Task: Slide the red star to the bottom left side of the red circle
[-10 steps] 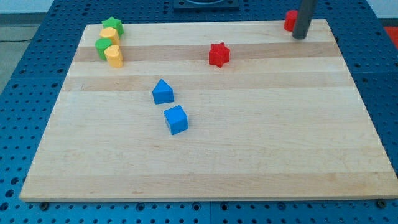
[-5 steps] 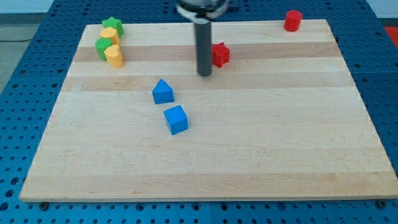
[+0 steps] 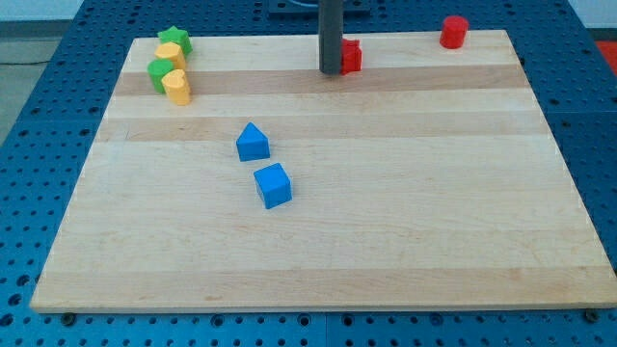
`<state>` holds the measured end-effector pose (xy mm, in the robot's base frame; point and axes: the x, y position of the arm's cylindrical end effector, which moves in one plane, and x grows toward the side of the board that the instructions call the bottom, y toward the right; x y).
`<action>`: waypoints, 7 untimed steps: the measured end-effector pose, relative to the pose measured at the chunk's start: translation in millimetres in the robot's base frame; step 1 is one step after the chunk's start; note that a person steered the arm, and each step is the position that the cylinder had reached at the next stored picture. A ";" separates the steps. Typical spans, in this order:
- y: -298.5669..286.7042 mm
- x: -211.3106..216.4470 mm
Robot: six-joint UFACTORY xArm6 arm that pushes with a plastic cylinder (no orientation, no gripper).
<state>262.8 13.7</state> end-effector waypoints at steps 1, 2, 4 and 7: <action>-5.6 -22.9; 8.6 -27.0; 73.9 -16.0; 121.5 2.9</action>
<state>265.7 135.2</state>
